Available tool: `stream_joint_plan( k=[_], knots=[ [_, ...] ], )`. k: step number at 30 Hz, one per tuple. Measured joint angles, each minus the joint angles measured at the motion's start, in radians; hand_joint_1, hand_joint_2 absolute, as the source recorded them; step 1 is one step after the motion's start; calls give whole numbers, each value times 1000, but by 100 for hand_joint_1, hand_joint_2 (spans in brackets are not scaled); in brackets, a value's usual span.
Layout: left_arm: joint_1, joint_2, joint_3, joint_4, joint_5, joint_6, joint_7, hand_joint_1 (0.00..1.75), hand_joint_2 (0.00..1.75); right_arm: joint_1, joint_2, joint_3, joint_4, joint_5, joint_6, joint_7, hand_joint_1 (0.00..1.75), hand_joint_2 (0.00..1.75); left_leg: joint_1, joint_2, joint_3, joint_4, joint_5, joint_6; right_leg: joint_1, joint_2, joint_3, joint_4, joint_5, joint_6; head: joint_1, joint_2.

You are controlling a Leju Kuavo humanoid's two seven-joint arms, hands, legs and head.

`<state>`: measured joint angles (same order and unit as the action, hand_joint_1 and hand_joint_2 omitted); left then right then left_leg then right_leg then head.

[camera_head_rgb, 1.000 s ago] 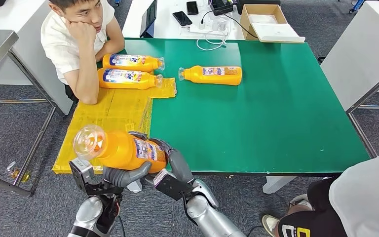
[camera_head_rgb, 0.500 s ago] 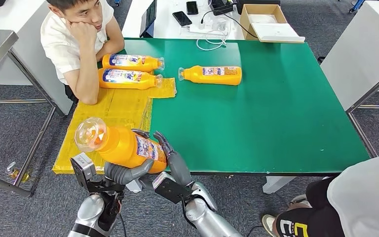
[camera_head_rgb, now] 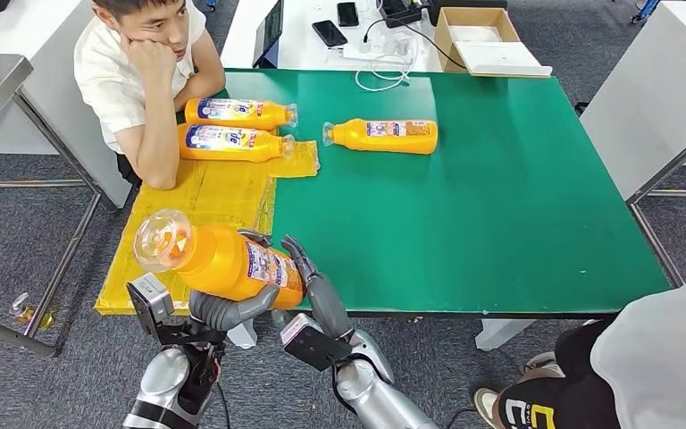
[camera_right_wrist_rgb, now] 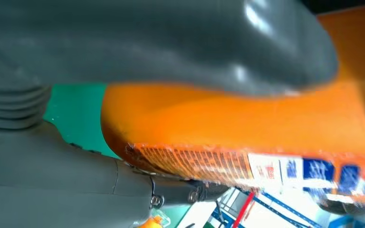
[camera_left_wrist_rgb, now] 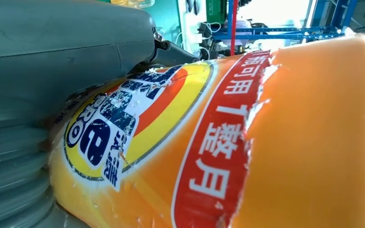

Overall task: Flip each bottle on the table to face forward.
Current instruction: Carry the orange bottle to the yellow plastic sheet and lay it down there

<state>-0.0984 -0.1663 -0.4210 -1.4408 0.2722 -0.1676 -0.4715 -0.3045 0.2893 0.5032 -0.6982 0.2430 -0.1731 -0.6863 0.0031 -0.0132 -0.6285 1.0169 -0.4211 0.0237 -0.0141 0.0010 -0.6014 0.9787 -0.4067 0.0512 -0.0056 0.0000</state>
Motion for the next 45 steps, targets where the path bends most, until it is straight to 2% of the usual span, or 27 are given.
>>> stream_joint_plan(
  k=[4,8,10,12,15,21,23,25,27,30,32,35,37,40,45],
  knots=[
    [-22,3,24,1,-42,115,24,175,175,22,-4,-3,-49,-14,-95,-12,0,0,0,1,0,0,0,0,0,0,0,0,0,0,0,0],
    [-64,13,60,22,-156,261,34,175,175,97,-29,13,-195,-63,-357,-15,0,0,0,-2,0,0,0,0,0,-1,0,0,0,0,0,0],
    [-85,23,72,39,-228,331,37,175,175,155,-50,17,-314,-94,-429,-15,0,0,0,-2,0,0,0,0,0,0,0,0,0,0,0,0],
    [-102,34,83,50,-262,361,43,175,175,199,-68,5,-417,-112,-436,-15,0,0,0,-1,-1,0,0,0,0,0,0,0,0,0,0,0],
    [-117,47,104,59,-235,339,70,175,175,243,-79,-48,-508,-153,-429,-15,0,0,0,-1,-1,0,0,0,0,0,0,0,0,0,0,0],
    [-129,53,145,74,-35,213,153,175,175,280,-77,-162,-548,-187,-407,-15,0,0,0,-1,0,0,0,0,0,0,0,0,0,0,0,0],
    [-136,53,158,82,4,204,161,174,175,285,-73,-183,-548,-190,-405,-15,0,0,0,-1,0,0,0,0,0,0,0,0,0,0,0,0],
    [-143,54,168,90,-16,232,152,170,175,289,-69,-199,-548,-192,-404,-15,0,0,0,-1,0,0,0,0,0,0,0,0,0,0,0,0],
    [-152,60,171,99,-139,327,119,170,175,292,-67,-210,-548,-194,-401,-15,0,0,0,-1,0,0,0,0,0,0,0,0,0,0,0,0],
    [-182,83,146,143,-556,575,108,175,175,295,-63,-223,-548,-195,-386,-15,0,0,0,-2,0,0,0,0,0,0,0,0,0,0,0,0],
    [-217,102,112,211,-842,679,158,175,175,296,-57,-228,-547,-198,-373,-15,0,0,0,-3,0,0,0,0,0,-1,0,0,0,0,0,0],
    [-284,120,57,361,-1112,748,241,175,175,295,-48,-229,-539,-199,-353,-15,0,0,0,-2,0,0,0,0,0,-1,0,0,0,0,0,0],
    [-334,123,32,481,-1224,792,276,175,175,294,-40,-228,-530,-197,-342,-15,0,0,0,-1,0,0,1,0,0,0,0,0,1,0,0,0],
    [-392,123,9,621,-1283,820,301,175,175,291,-30,-226,-515,-194,-334,-15,0,0,0,-1,0,0,1,0,0,0,1,1,1,0,0,0],
    [-436,124,-8,738,-1310,832,317,175,175,287,-28,-225,-499,-191,-329,-15,0,0,0,-2,-1,0,1,0,0,0,0,1,1,0,0,0]
  ],
)
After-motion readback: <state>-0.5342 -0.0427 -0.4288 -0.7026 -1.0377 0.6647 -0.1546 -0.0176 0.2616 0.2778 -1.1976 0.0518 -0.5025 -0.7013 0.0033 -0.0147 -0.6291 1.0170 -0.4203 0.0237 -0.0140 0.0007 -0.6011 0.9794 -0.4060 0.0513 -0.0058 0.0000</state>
